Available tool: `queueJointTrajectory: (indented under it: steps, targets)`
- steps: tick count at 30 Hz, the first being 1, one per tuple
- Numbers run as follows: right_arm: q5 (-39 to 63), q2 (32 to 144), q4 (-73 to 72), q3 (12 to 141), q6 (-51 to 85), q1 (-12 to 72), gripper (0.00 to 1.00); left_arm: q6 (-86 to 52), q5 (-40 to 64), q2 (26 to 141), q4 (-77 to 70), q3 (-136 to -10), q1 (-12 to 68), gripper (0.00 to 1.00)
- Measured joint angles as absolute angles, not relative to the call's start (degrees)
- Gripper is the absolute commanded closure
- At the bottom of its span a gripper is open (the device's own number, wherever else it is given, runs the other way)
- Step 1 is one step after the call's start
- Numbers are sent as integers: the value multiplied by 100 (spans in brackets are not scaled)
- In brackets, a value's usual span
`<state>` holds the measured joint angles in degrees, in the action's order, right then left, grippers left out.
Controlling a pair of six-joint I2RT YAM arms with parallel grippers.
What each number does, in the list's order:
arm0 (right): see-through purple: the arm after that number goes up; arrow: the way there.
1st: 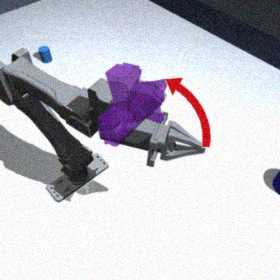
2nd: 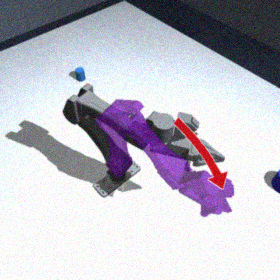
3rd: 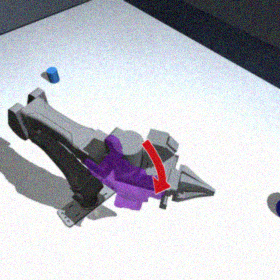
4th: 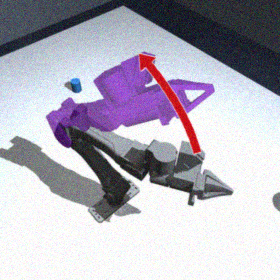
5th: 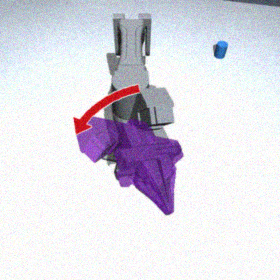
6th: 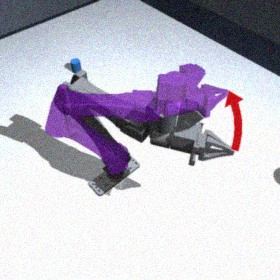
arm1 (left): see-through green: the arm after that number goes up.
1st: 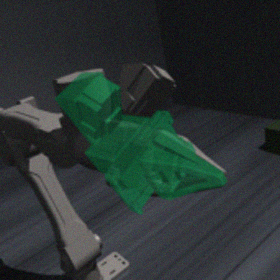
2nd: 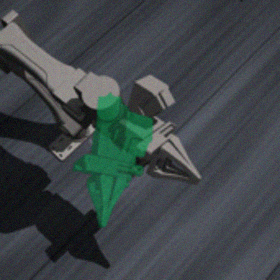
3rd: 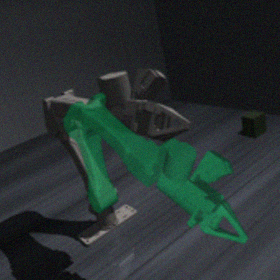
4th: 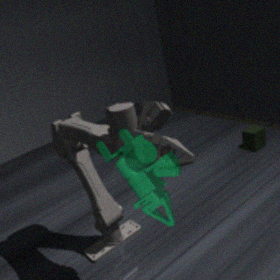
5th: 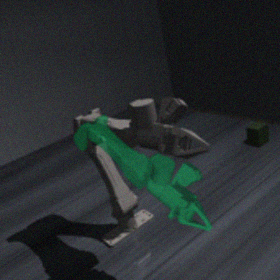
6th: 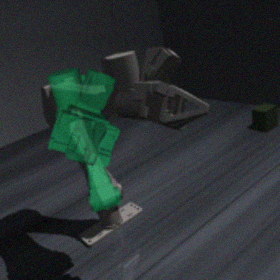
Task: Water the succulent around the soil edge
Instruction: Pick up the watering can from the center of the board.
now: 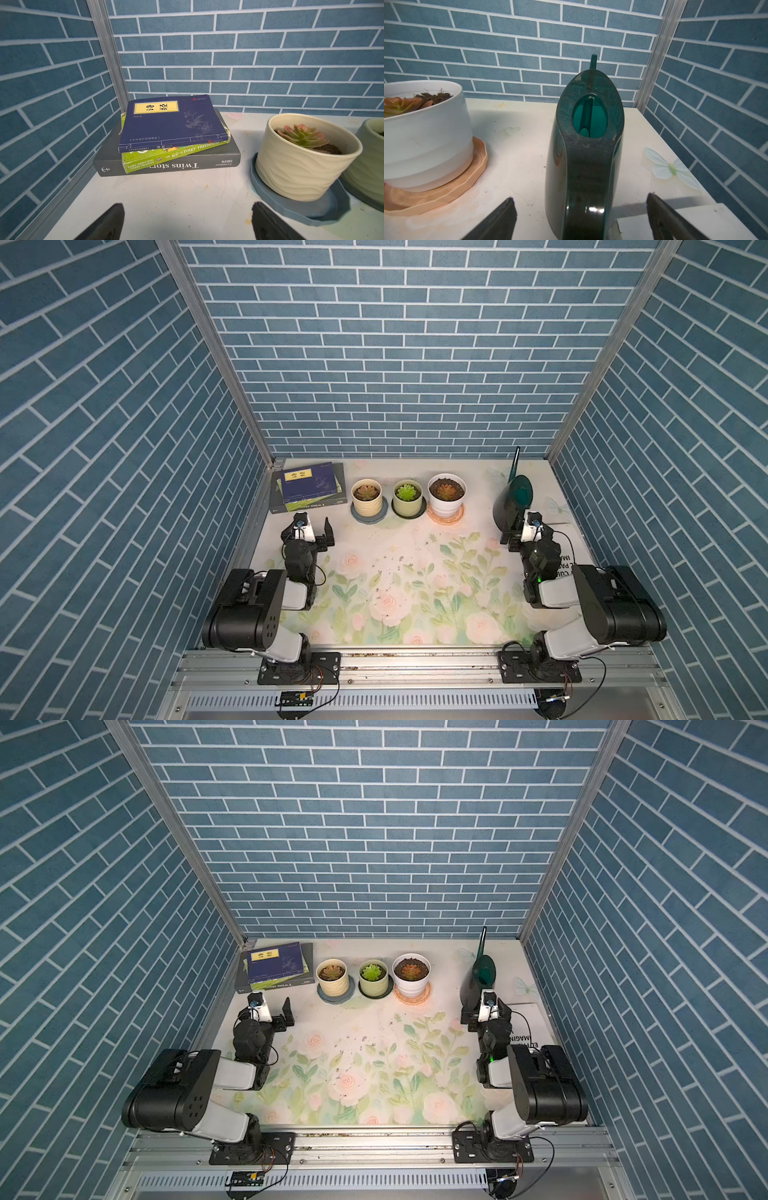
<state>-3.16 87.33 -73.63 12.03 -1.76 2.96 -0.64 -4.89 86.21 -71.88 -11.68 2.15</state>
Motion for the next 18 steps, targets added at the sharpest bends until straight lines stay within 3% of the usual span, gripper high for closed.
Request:
queueJointTrajectory:
  steps: [18]
  targets:
    - [-296, 8521, -7011, 1232, -178, 296, 1, -67, -519, 8600, -7170, -1166, 215, 0]
